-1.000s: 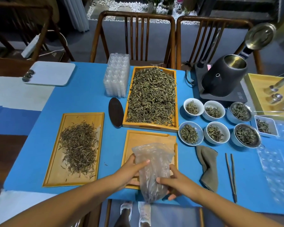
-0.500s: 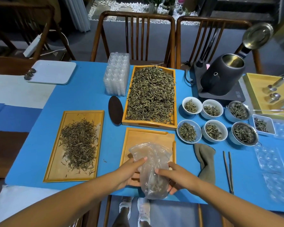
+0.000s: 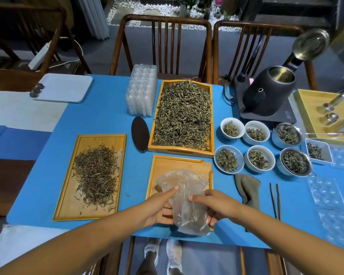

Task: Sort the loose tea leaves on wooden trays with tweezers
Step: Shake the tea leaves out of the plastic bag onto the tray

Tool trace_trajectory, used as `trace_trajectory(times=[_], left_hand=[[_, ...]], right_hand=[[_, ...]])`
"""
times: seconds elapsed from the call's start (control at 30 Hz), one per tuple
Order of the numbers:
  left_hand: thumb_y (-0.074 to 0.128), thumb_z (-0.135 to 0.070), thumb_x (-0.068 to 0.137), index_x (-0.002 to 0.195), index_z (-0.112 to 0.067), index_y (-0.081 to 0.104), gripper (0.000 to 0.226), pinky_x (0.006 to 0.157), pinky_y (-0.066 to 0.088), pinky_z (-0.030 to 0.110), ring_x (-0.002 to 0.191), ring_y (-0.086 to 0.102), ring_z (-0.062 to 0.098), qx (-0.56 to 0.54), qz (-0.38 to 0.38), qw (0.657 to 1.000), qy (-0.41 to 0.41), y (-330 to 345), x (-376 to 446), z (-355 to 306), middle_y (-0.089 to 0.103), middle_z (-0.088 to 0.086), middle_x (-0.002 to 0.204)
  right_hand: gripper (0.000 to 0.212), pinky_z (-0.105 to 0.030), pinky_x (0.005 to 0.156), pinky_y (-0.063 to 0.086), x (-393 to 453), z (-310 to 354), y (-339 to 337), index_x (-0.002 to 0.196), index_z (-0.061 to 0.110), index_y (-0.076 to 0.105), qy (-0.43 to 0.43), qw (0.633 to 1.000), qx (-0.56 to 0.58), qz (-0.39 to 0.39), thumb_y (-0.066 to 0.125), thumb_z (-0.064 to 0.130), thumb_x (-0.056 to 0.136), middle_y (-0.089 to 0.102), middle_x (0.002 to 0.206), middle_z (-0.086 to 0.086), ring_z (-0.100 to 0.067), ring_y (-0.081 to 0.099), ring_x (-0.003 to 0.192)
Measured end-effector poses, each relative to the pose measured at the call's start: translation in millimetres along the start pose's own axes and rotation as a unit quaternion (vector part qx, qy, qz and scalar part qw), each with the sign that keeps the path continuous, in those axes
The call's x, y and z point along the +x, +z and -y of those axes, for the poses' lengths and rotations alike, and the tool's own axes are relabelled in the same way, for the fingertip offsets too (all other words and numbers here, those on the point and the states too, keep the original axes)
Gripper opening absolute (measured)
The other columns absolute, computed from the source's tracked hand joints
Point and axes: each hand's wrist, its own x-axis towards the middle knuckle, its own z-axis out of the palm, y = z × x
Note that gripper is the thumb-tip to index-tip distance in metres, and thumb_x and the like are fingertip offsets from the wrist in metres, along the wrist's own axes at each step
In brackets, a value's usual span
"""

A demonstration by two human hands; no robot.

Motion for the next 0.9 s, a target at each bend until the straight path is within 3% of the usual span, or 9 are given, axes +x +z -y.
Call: trace_trajectory(times=[0.2, 0.4, 0.57, 0.77, 0.9], left_hand=[[0.057, -0.058, 0.082, 0.123, -0.011, 0.056, 0.062, 0.085, 0.057, 0.042, 0.099, 0.07, 0.028, -0.024, 0.005, 0.999, -0.023, 8.0, 0.9, -2.9, 0.071, 0.018, 0.109], [0.053, -0.059, 0.084, 0.125, -0.009, 0.054, 0.064, 0.079, 0.058, 0.039, 0.1, 0.069, 0.028, -0.042, 0.002, 0.999, -0.031, 12.9, 0.0, -5.8, 0.068, 0.02, 0.113], [0.05, -0.058, 0.086, 0.126, -0.01, 0.054, 0.063, 0.069, 0.06, 0.033, 0.091, 0.072, 0.024, -0.053, 0.01, 0.998, -0.033, 15.7, -2.3, -10.0, 0.073, 0.016, 0.103], [0.051, -0.057, 0.086, 0.133, -0.009, 0.046, 0.067, 0.062, 0.059, 0.03, 0.082, 0.074, 0.022, -0.063, 0.011, 0.997, -0.036, 17.8, -5.4, -12.1, 0.073, 0.016, 0.098], [0.054, -0.055, 0.085, 0.13, -0.01, 0.049, 0.064, 0.063, 0.059, 0.03, 0.086, 0.074, 0.025, -0.083, 0.015, 0.996, -0.034, 16.5, -5.0, -10.5, 0.073, 0.018, 0.099]], right_hand=[[0.044, -0.022, 0.042, 0.048, 4.6, 6.8, -7.8, 0.086, 0.002, 0.062, 0.01, 1.0, -0.023, -0.016, 0.063, 0.046, 0.081, 0.056, 0.057, -0.012, -0.017, 0.054, 0.04], [0.042, -0.019, 0.038, 0.043, 8.4, 13.7, -14.0, 0.079, 0.003, 0.064, 0.02, 0.999, -0.034, -0.025, 0.063, 0.045, 0.081, 0.053, 0.039, -0.003, -0.014, 0.051, 0.032], [0.059, -0.02, 0.04, 0.04, 9.6, 20.6, -19.4, 0.096, -0.008, 0.065, 0.01, 0.998, -0.048, -0.03, 0.064, 0.048, 0.078, 0.051, 0.044, -0.007, -0.015, 0.046, 0.033], [0.061, -0.023, 0.044, 0.036, 10.5, 28.2, -21.7, 0.098, -0.01, 0.064, 0.005, 0.998, -0.061, -0.033, 0.062, 0.047, 0.08, 0.047, 0.047, -0.008, -0.015, 0.042, 0.036], [0.064, -0.024, 0.044, 0.034, 11.4, 29.9, -22.4, 0.1, -0.013, 0.064, 0.003, 0.997, -0.07, -0.031, 0.061, 0.049, 0.081, 0.046, 0.047, -0.009, -0.016, 0.041, 0.037]])
